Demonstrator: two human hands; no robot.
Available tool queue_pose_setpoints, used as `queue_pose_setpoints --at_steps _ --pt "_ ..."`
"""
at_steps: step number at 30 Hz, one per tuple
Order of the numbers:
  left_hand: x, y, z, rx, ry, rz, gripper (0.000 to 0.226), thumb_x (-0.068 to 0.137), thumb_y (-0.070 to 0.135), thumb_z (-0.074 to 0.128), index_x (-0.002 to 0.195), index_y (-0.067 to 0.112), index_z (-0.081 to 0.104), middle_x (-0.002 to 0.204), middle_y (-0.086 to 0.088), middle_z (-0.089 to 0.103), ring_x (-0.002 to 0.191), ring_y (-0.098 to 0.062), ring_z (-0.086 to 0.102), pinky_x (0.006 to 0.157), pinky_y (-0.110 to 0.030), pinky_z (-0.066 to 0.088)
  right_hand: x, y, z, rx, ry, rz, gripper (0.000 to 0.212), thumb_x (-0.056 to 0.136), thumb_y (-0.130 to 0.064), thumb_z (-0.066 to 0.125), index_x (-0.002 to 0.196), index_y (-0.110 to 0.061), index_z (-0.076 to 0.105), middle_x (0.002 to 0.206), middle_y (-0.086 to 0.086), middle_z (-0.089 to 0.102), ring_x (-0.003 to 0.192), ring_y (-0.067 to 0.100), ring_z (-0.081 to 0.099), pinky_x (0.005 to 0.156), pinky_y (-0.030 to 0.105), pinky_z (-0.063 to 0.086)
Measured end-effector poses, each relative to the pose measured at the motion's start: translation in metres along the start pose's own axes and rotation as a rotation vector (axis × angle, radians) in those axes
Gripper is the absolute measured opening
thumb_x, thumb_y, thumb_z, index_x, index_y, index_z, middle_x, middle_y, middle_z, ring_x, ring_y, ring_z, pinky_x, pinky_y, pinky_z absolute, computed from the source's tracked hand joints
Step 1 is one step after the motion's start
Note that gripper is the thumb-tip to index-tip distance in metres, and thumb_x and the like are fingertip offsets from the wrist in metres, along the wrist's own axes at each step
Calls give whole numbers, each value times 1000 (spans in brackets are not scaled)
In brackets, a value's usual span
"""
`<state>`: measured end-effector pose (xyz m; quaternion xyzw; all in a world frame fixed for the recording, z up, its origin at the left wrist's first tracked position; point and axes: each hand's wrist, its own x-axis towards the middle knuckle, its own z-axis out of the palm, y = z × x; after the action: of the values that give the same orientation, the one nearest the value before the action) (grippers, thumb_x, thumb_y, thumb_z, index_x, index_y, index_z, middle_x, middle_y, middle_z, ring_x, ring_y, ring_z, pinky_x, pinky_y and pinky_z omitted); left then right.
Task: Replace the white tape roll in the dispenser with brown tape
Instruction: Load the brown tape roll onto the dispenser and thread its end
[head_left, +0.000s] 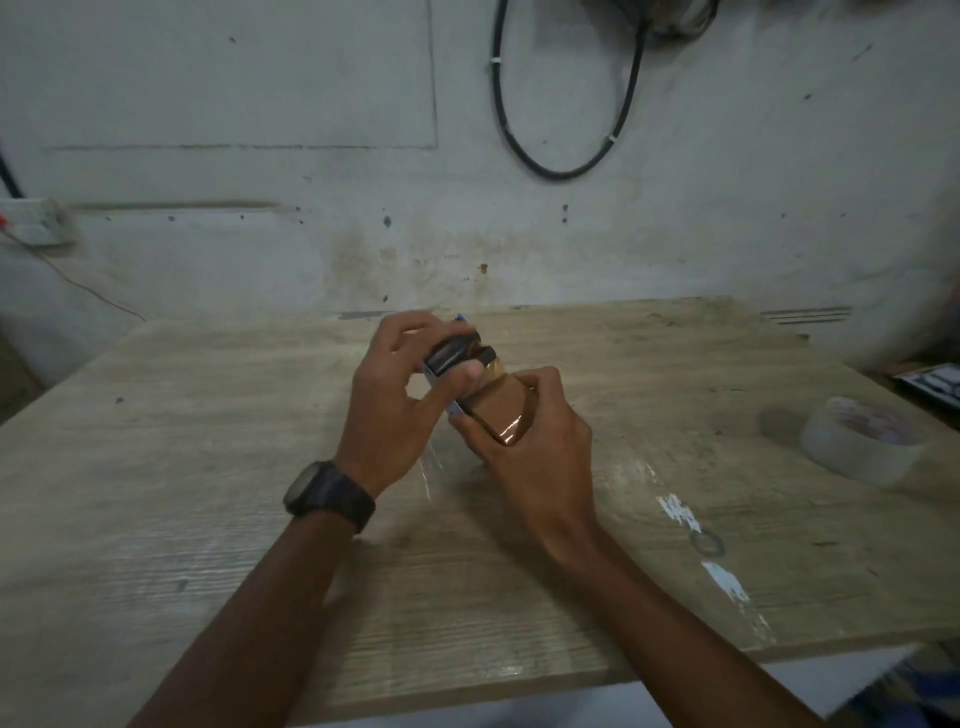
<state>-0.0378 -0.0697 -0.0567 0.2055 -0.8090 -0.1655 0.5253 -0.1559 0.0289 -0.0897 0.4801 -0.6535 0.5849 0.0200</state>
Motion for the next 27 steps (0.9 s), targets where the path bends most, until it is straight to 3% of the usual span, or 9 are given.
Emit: queue_pose_setpoints --at_steps 5,11,15,19,23,27 --pt "7 7 -3 333 122 215 15 83 8 80 98 5 80 98 -17 70 89 -31 63 78 -35 55 0 2 0 -105 5 -36 58 69 -54 84 105 -30 44 94 -8 68 77 10 66 63 34 59" --pt "7 15 -2 569 50 384 7 85 -1 74 91 -4 71 87 -20 68 81 -38 64 71 -46 57 0 -2 2 -183 -1 -89 59 71 -56 82 103 -25 43 93 -8 63 73 10 62 59 36 57" --pt "7 22 1 601 23 371 11 82 -8 74 89 -4 66 85 -23 64 77 -39 64 69 -49 58 -3 -3 2 -271 -13 -165 59 75 -60 74 110 -24 43 106 -6 53 76 8 57 56 31 56" --pt "1 24 7 554 -36 326 14 79 -13 74 87 -5 64 81 -23 64 71 -39 64 62 -47 59 -4 -1 2 -325 -74 -179 53 85 -63 59 123 -26 49 129 -7 50 88 5 60 65 28 56" --pt "0 23 6 443 -68 235 10 83 -12 71 86 -5 65 82 -20 64 68 -31 62 61 -38 56 7 5 -2 -161 -45 -120 28 90 -36 69 112 -22 61 113 -7 59 85 -20 50 70 0 40" --pt "0 21 7 345 -36 150 3 89 -7 66 89 -4 66 86 -17 64 73 -24 58 67 -27 47 9 8 0 -137 -30 -111 24 87 -31 71 109 -24 65 111 -8 59 88 -22 50 70 -4 37"
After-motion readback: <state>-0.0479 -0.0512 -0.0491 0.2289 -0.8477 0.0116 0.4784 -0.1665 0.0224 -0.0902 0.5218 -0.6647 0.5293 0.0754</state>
